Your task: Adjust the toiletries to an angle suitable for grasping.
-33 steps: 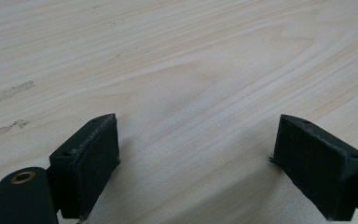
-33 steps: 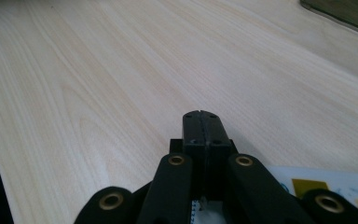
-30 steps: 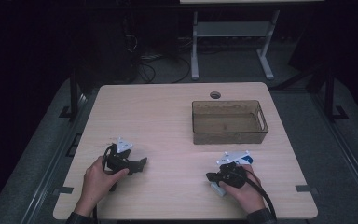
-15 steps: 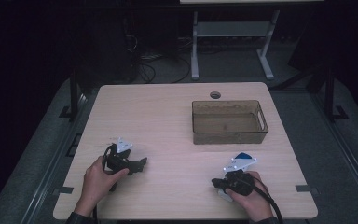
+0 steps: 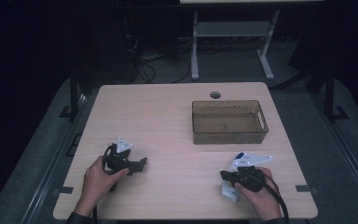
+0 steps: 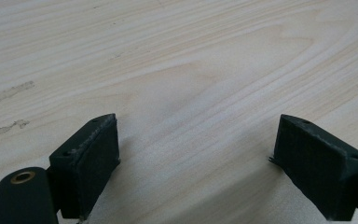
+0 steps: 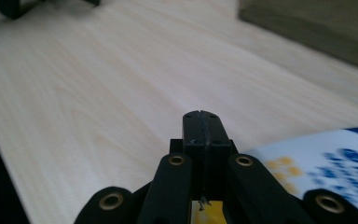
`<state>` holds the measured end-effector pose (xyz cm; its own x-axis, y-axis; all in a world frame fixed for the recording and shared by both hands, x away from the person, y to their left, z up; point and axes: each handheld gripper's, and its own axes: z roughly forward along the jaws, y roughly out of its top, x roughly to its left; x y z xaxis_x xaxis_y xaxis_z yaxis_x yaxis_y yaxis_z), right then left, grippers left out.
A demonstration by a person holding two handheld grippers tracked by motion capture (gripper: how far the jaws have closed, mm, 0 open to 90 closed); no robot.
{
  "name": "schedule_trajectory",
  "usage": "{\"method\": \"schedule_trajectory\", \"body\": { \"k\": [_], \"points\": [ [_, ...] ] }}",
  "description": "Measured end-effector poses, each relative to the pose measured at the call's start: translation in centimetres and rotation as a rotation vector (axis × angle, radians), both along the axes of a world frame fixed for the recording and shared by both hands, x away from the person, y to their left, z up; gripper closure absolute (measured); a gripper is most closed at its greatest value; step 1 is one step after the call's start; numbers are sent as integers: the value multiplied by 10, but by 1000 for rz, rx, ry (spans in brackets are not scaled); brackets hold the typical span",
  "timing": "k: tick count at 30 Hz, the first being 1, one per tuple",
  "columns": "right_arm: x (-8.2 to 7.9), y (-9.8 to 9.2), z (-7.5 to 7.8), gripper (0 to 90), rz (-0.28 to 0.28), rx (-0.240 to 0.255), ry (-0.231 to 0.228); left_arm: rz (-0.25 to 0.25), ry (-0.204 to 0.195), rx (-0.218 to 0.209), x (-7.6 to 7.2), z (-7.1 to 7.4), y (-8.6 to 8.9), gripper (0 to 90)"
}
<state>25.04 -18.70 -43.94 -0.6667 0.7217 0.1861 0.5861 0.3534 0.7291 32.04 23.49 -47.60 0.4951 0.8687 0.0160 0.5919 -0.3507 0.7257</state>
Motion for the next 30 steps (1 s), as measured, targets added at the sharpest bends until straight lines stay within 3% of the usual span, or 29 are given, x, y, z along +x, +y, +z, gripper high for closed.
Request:
{"method": "schedule_trajectory", "body": {
  "k": [12,17,24,30],
  "points": [
    [17,-55,1,900,-205,-47,-53,0,0,0,0,0,0,129],
    [22,-78,-7,900,-277,-61,-27,-1,0,0,0,0,0,129],
    [29,-87,-19,900,-298,-74,26,-1,0,0,0,0,0,129],
    [36,-85,-24,900,-293,-86,41,-1,0,0,0,0,0,129]
  ]
}}
